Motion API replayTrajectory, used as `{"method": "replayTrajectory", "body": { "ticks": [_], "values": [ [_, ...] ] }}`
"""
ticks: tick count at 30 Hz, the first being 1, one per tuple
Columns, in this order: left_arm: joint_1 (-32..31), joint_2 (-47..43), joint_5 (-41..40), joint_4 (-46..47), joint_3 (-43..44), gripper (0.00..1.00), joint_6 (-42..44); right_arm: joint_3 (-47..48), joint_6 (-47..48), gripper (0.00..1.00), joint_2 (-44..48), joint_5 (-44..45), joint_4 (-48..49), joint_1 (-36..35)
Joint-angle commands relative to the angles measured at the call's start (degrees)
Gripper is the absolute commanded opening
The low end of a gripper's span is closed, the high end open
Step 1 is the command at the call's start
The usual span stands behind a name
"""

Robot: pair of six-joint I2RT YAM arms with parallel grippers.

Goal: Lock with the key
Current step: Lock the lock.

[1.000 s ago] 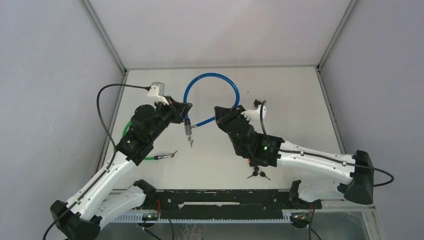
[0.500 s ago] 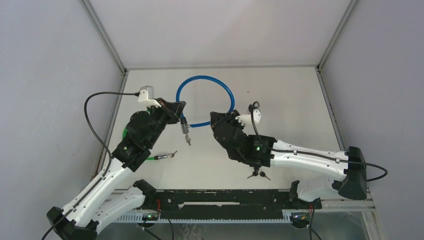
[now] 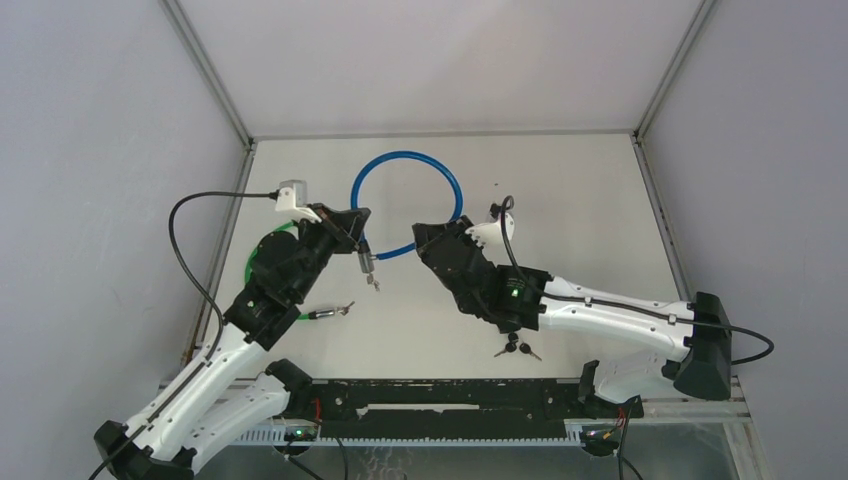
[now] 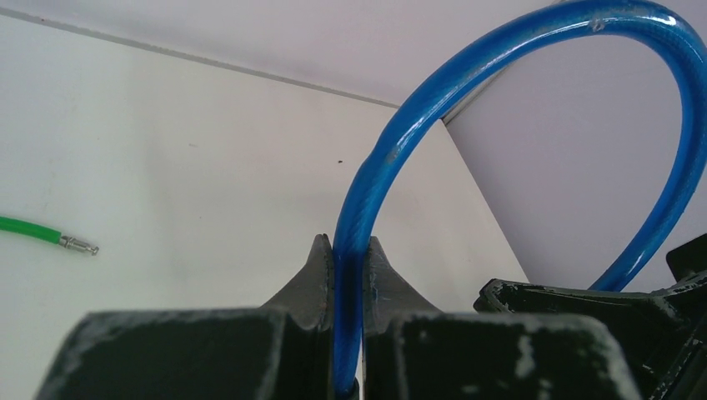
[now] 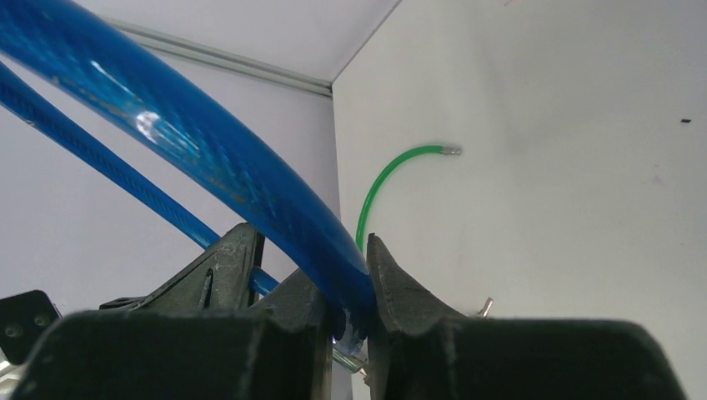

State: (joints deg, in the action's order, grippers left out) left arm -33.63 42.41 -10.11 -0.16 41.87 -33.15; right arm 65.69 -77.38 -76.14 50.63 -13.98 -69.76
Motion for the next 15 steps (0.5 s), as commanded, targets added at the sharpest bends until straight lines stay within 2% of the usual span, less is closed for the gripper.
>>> {"method": "replayTrajectory", "body": {
  "ticks": [1,5,7,11,15],
  "values": [
    [-0.2,-1.1,0.4,5.4,-1.2,0.0,-2.5,0.6,-3.4,0.0,-0.4,-4.3,4.8,0.0],
    [-0.1,-1.8,-6.3,4.6,-2.2,0.0,-5.5,0.6,-4.4,0.01,-0.3,-7.9,2.6,1.8],
    [0.0,-2.1,-8.8,5.5,-3.3,0.0,-6.8,0.6,-2.3,0.05,-0.6,-11.0,3.2,2.9],
    [0.0,-1.8,-9.8,7.4,-4.5,0.0,-7.8,0.6,1.5,0.08,-1.0,-15.0,3.2,4.7],
    [0.1,-1.1,-9.2,8.1,-4.2,0.0,-8.1,0.6,2.7,0.18,-1.0,-16.5,2.3,5.7]
  ]
}}
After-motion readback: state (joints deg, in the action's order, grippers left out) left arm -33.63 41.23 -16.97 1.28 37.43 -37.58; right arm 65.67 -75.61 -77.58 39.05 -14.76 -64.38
